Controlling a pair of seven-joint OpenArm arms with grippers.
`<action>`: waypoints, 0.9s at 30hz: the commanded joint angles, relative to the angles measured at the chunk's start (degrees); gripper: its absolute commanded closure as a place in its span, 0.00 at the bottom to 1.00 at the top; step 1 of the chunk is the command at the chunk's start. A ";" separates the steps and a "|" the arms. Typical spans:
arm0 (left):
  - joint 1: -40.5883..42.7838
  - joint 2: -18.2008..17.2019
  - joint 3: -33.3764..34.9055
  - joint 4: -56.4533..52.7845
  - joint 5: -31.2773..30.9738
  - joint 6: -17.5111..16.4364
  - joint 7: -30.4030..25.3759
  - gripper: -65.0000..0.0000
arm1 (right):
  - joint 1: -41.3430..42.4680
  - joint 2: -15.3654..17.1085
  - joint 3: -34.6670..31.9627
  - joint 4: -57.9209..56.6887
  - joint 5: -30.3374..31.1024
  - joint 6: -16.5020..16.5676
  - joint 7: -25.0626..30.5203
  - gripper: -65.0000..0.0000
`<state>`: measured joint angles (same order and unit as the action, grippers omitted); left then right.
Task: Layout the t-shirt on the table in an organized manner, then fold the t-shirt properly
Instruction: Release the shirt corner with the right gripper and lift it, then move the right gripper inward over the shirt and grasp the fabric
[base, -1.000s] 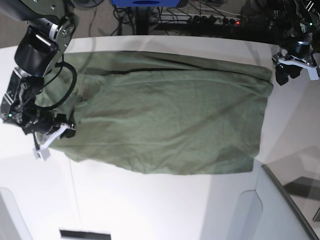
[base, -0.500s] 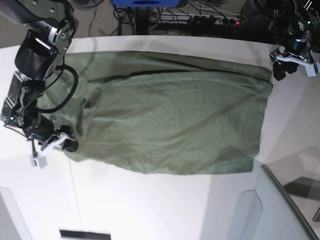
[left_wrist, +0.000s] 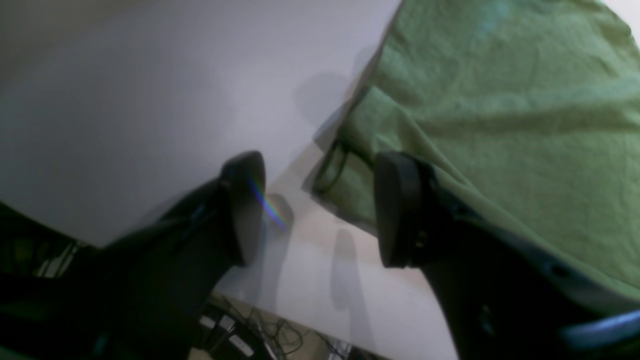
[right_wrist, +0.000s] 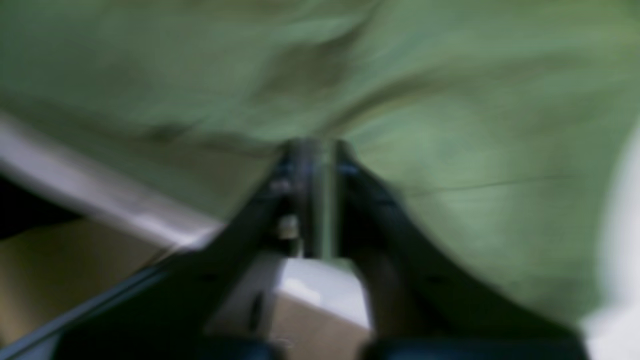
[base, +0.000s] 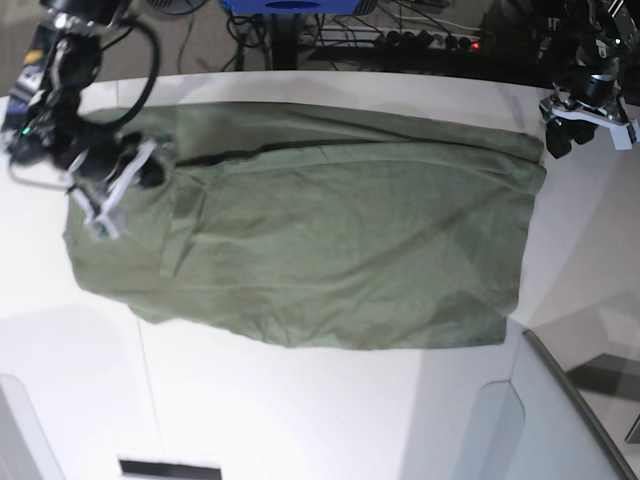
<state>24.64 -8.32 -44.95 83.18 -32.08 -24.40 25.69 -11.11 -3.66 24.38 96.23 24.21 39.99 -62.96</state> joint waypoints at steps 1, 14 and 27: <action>0.02 -0.87 -0.37 1.09 -0.85 -0.34 -1.39 0.55 | -0.18 0.80 -0.43 0.35 0.80 0.01 0.85 0.99; 0.81 -0.61 -4.94 0.91 -0.85 -0.34 -1.39 1.00 | 4.56 -0.34 -11.15 -17.59 1.07 0.01 5.24 1.00; 2.30 -0.69 -14.52 0.56 -0.85 -0.43 -1.12 1.00 | 11.25 -1.04 -12.29 -25.32 0.89 0.01 6.12 1.00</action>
<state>26.68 -7.99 -59.16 82.96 -31.97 -24.40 26.04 -0.64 -4.64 11.99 70.08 24.12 39.55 -57.58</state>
